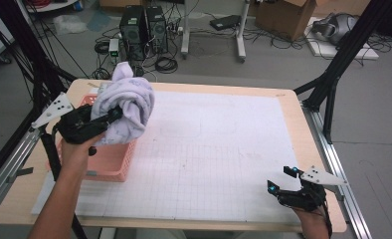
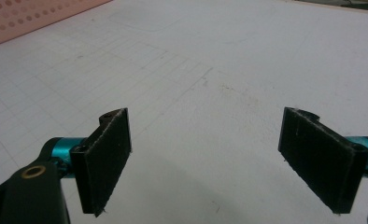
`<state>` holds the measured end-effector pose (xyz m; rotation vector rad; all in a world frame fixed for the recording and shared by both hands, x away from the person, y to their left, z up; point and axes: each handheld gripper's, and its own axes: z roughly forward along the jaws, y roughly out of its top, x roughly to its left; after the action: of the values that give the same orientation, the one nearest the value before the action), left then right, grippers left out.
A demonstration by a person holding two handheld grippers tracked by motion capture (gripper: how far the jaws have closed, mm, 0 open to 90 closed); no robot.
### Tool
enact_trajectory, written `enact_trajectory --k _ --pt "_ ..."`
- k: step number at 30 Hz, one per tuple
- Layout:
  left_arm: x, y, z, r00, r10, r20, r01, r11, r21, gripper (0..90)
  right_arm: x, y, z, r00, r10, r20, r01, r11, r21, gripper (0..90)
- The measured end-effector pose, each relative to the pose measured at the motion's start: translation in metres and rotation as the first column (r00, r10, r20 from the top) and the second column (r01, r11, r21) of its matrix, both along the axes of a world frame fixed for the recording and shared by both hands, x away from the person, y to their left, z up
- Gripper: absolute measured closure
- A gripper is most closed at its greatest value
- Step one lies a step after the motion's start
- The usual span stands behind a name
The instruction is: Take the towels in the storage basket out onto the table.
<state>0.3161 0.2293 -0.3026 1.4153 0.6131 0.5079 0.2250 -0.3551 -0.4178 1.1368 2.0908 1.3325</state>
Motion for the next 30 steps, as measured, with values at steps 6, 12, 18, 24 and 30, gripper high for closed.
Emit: enact_trajectory --k 6,12,18,24,30 --pt "0.0 -0.038 -0.001 0.9955 -0.095 -0.001 0.095 0.9954 0.013 59.0 0.0 0.0 0.0 1.0 0.001 -0.002 -0.001 1.0 0.003 15.9" --pt "0.006 -0.074 -0.01 0.9871 -0.158 -0.028 0.159 0.9868 0.032 58.9 0.001 0.0 0.0 1.0 0.004 0.0 -0.004 1.0 0.002 15.9" --pt "0.016 -0.111 -0.027 0.9764 -0.205 -0.068 0.209 0.9765 0.055 58.8 0.001 0.0 -0.001 1.0 0.005 -0.006 -0.005 1.0 0.001 15.9" --pt "0.025 -0.146 -0.048 0.962 -0.245 -0.121 0.256 0.9628 0.087 58.9 0.002 -0.001 -0.002 0.9999 0.007 -0.01 -0.007 1.0 0.001 15.9" --pt "0.033 -0.181 -0.07 0.9447 -0.273 -0.181 0.298 0.946 0.127 58.9 0.002 -0.001 -0.003 0.9999 0.01 -0.011 -0.01 1.0 0.0 15.9"
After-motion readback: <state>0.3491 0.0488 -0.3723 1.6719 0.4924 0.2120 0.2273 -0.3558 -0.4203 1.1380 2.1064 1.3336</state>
